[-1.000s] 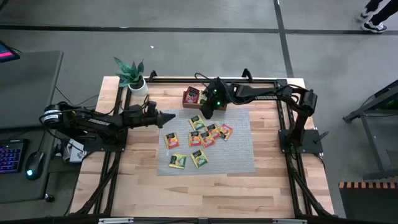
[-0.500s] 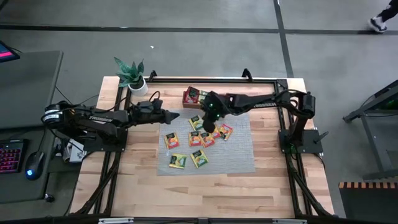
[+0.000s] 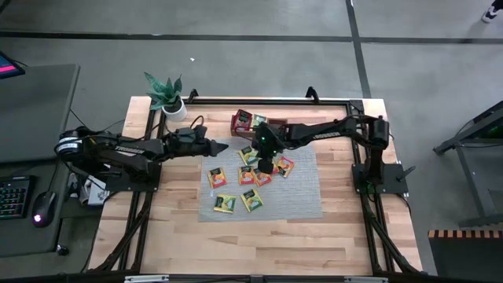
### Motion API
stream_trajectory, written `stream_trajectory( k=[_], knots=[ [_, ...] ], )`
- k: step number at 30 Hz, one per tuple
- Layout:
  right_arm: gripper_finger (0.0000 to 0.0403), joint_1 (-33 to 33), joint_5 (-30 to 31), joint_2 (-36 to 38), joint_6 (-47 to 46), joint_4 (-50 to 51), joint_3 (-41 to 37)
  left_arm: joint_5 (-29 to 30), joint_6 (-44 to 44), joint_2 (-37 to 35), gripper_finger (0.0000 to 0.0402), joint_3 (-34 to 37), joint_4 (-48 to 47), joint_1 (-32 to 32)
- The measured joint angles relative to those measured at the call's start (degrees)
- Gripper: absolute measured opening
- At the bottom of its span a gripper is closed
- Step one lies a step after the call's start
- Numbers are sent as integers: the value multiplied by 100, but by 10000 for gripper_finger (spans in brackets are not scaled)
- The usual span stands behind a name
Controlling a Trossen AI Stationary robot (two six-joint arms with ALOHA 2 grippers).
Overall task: Pick & Place Tea
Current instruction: Put the yellow tea bag into the middle section of the wooden organizer
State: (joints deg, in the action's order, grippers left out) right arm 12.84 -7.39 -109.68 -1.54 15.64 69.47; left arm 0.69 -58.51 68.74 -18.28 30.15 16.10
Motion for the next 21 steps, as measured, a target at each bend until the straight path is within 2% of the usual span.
stream_trajectory(
  k=[6, 15, 21],
  knots=[
    [0, 46, -212, -144, -97, -125, 0, -364, 157, 805, 136, -562, 21, 0],
    [0, 140, -123, -163, -157, -149, 0, -787, 274, 1977, 136, -1356, -56, 0],
    [0, 140, -157, -254, -159, -278, 2, -964, 272, 2258, 136, -1530, -31, 0]
  ],
)
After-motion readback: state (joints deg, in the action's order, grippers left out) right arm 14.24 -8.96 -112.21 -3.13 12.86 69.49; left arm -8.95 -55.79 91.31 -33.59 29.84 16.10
